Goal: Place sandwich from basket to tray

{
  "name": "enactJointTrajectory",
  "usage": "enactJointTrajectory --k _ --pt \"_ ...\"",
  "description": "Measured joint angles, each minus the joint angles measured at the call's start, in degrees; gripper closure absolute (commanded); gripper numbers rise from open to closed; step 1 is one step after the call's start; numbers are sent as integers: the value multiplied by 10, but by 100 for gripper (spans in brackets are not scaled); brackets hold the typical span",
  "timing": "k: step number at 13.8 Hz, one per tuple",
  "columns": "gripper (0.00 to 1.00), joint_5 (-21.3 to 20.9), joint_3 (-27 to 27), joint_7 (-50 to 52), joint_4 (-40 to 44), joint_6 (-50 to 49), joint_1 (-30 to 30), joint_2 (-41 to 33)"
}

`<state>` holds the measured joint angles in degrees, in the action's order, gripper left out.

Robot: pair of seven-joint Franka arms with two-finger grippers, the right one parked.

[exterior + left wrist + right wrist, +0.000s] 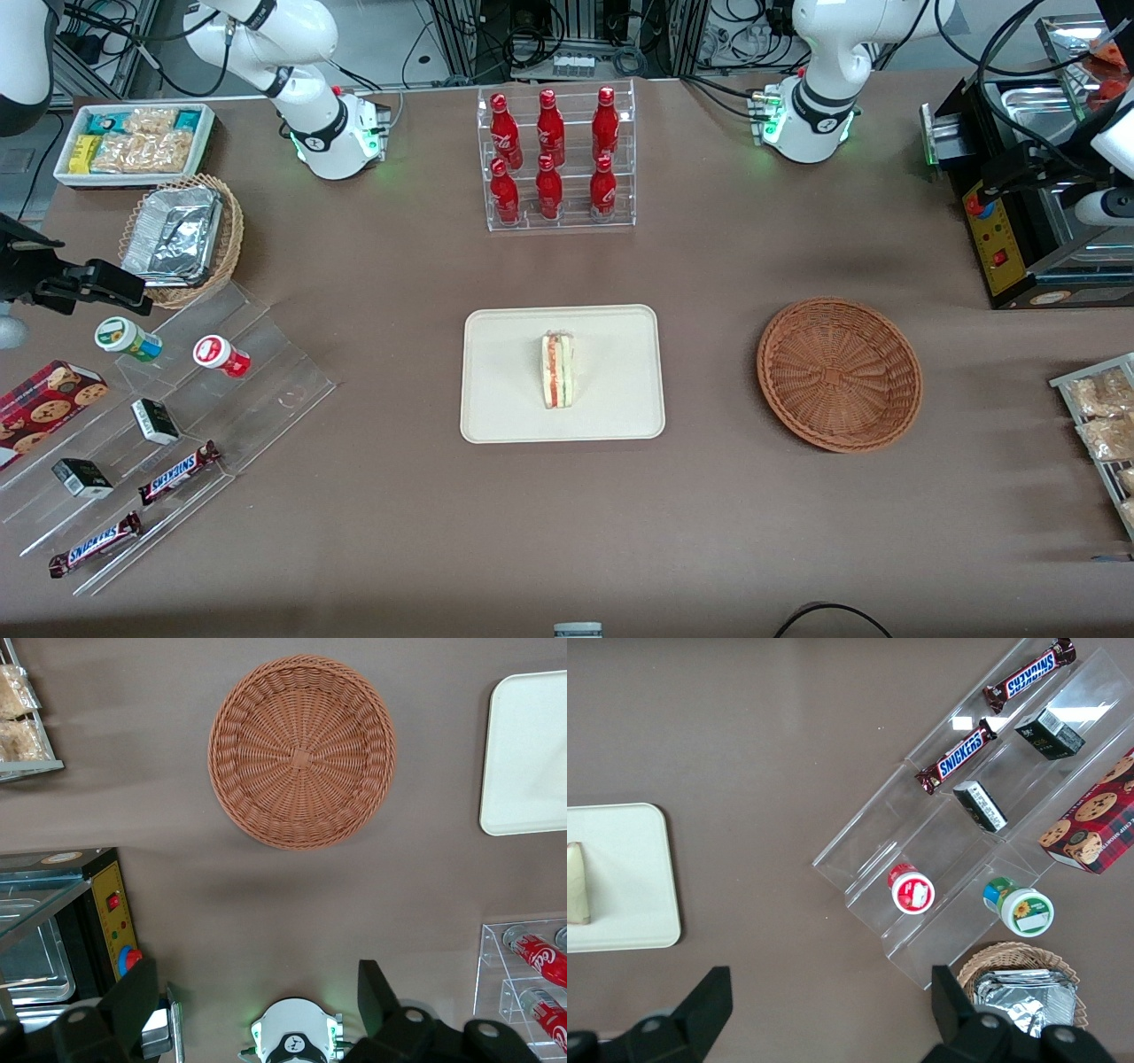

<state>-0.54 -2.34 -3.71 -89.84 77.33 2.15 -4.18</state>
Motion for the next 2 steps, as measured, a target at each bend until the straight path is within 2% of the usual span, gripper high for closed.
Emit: enactJointTrajectory --k 2 --pt "1 -8 1 1 0 0 1 2"
